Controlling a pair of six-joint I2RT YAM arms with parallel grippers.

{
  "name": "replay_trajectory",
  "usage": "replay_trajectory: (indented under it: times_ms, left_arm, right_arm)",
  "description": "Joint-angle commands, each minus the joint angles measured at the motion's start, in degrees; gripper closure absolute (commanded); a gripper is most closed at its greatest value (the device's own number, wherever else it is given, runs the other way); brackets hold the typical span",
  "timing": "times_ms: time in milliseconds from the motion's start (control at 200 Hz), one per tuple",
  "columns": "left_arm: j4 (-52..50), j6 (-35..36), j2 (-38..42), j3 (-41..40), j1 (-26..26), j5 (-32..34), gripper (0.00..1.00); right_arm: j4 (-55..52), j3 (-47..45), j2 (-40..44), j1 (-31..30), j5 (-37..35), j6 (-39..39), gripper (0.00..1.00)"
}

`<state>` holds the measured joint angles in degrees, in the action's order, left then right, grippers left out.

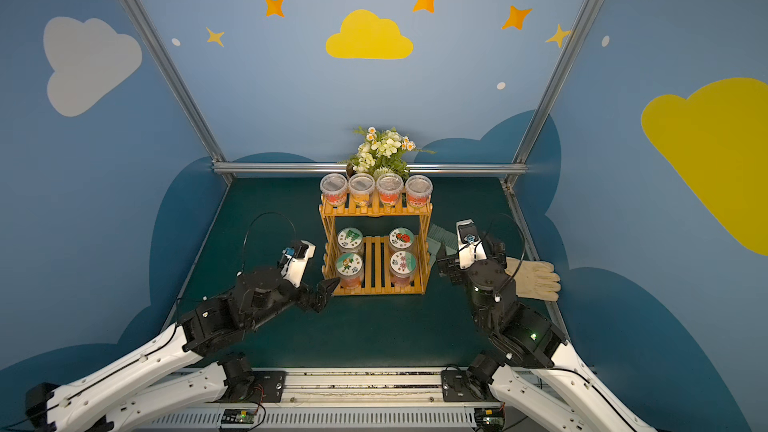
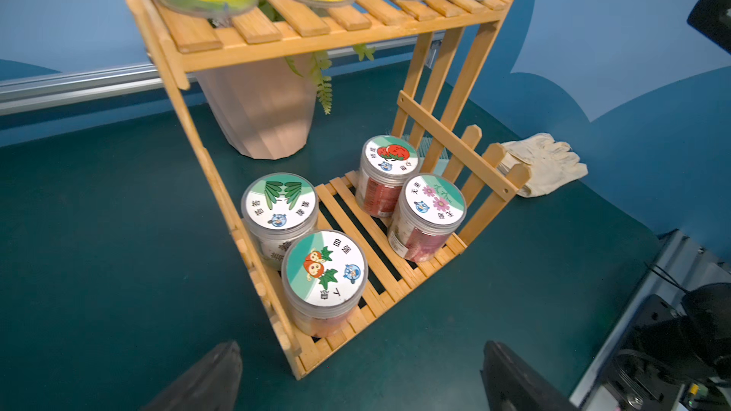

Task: Place the seed container on the shelf
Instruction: Reset both arms

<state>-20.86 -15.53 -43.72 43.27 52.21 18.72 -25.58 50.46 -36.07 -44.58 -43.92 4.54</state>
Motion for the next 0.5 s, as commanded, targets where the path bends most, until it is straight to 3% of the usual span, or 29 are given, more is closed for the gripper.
replay_trajectory:
  times_ms: [0,85,145,210,260,345,491]
  left_arm:
    - [0.1,2.0,-0.2,1.7,-2.1,3.2,0.0]
    - [-2.5,1.9,-1.1,2.4,-4.9,6.0,0.0]
    - [-5.3,0.2,-1.1,1.9,-8.0,9.3,0.0]
    - [-7.0,-2.8,-0.2,0.3,-14.2,9.5,0.0]
    - [-6.9,-5.0,0.6,-1.2,-19.8,7.5,0.0]
    - [-3.9,-6.8,2.3,-4.0,-26.9,5.0,0.0]
    - [3.4,-4.7,4.1,-8.7,-33.0,5.4,0.0]
  right_arm:
    - [4.2,-2.3,-1.7,6.5,1.6,0.7,0.02]
    - [5.2,-4.4,-4.0,15.4,6.0,-5.7,0.02]
    - [8.0,-7.2,-6.2,23.6,12.8,-9.7,0.02]
    - [9.1,-9.0,-9.7,31.9,19.7,-13.7,0.02]
    - [10.4,-10.4,-12.8,36.5,20.0,-17.0,0.02]
    - [12.0,-11.6,-16.8,40.7,18.6,-20.1,0.02]
    - [23.5,-16.8,-20.8,42.1,19.8,-12.3,0.02]
